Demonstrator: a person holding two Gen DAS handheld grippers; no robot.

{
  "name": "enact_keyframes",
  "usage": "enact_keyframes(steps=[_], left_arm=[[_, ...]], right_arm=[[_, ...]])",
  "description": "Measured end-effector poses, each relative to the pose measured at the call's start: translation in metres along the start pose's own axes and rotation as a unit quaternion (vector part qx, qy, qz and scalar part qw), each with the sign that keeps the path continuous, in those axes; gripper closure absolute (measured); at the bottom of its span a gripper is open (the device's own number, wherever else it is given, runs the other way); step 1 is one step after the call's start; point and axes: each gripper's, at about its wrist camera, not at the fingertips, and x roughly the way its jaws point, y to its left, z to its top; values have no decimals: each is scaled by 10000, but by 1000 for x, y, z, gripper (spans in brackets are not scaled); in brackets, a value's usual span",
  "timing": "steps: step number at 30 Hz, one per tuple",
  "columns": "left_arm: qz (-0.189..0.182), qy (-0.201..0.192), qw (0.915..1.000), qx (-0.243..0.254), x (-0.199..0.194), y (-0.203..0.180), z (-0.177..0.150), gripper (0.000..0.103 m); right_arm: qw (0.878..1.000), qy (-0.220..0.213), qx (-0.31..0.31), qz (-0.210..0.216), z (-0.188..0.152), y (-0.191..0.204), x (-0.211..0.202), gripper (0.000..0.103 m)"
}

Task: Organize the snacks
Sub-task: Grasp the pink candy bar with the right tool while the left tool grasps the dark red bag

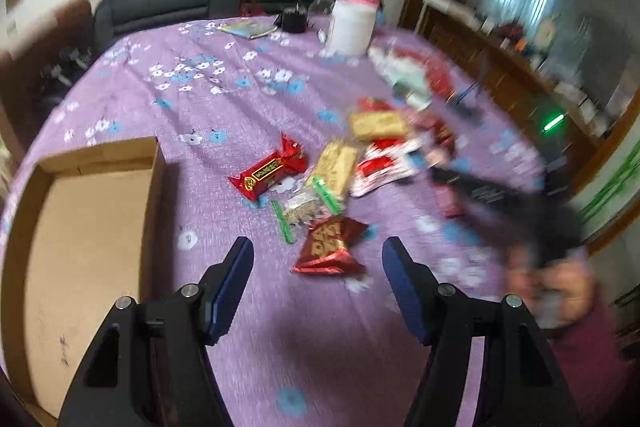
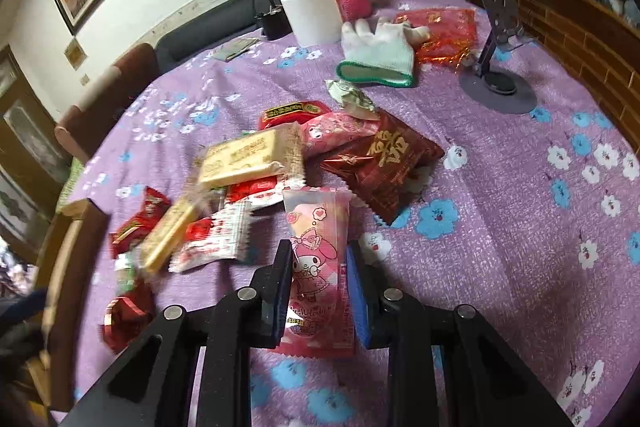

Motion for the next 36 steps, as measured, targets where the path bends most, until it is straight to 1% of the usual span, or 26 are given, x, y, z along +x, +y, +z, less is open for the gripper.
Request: enact_keyframes(steps=[1, 2, 5, 6, 8, 10, 11, 12, 13, 15, 17, 20, 22, 23, 26, 28, 29, 31, 32, 35, 36], left_arm=[[147, 55, 9998, 85, 8, -5, 0, 37], [211, 116, 9996, 159, 16, -10, 0, 37], [214, 276, 9989, 317, 36, -21, -2, 37], [306, 336, 9983, 373, 44, -24, -2, 37], [362, 423, 9978, 347, 53, -24, -1, 37], [303, 530, 9978, 264, 64, -21, -3, 39], [328, 472, 9980, 256, 64, -20, -4, 54], [371, 413, 9981, 272, 62, -19, -5, 70], [355, 416, 9982, 253, 59, -19, -4, 71], [99, 340, 9994, -5, 47, -12, -4, 73], [-17, 179, 9998, -128, 32, -8, -5, 73], [-396, -82, 9985, -356, -6, 4, -10, 73], [-608, -284, 9967, -455, -36, 14, -15, 73], [-705, -429, 9954, -481, -58, 22, -20, 73], [-812, -667, 9928, -570, -96, 39, -29, 73], [-806, -815, 9913, -648, -123, 57, -35, 73], [-731, -885, 9910, -685, -138, 71, -37, 73], [-604, -956, 9908, -743, -154, 92, -37, 73], [-495, -979, 9908, -796, -162, 104, -36, 73], [-160, -958, 9906, -964, -174, 140, -29, 73], [-81, -964, 9902, -1007, -175, 148, -29, 73]], right_arm=[[10000, 16, 32, 83, 1, -1, -1, 76], [9999, 50, 74, 130, 0, -1, -2, 76], [9988, 126, 202, 431, 2, 0, -2, 76], [9987, 80, 180, 470, 2, 2, -5, 76], [9989, 0, 122, 460, 2, 5, -9, 76], [9988, -55, 102, 482, 2, 7, -11, 76], [9987, -61, 105, 487, 2, 7, -11, 76], [9988, -54, 109, 469, 2, 7, -10, 76], [9989, -49, 116, 459, 2, 7, -10, 76], [9989, -50, 131, 448, 1, 7, -9, 76], [9990, -64, 134, 414, 1, 6, -8, 76], [9988, -116, 149, 455, 0, 4, -9, 76], [9988, -140, 166, 440, 0, 3, -8, 76], [9989, -138, 166, 424, -1, 2, -7, 76], [9995, -157, 106, 270, -3, 3, -6, 76], [9998, -180, 58, 84, -5, 6, -9, 76], [9997, -227, -3, -10, -5, 11, -14, 76], [9993, -367, -122, -17, -5, 22, -29, 76], [9990, -411, -156, 53, -5, 28, -38, 76], [9970, -452, -283, 564, 3, 61, -70, 76], [9952, -448, -402, 771, 7, 79, -82, 75]])
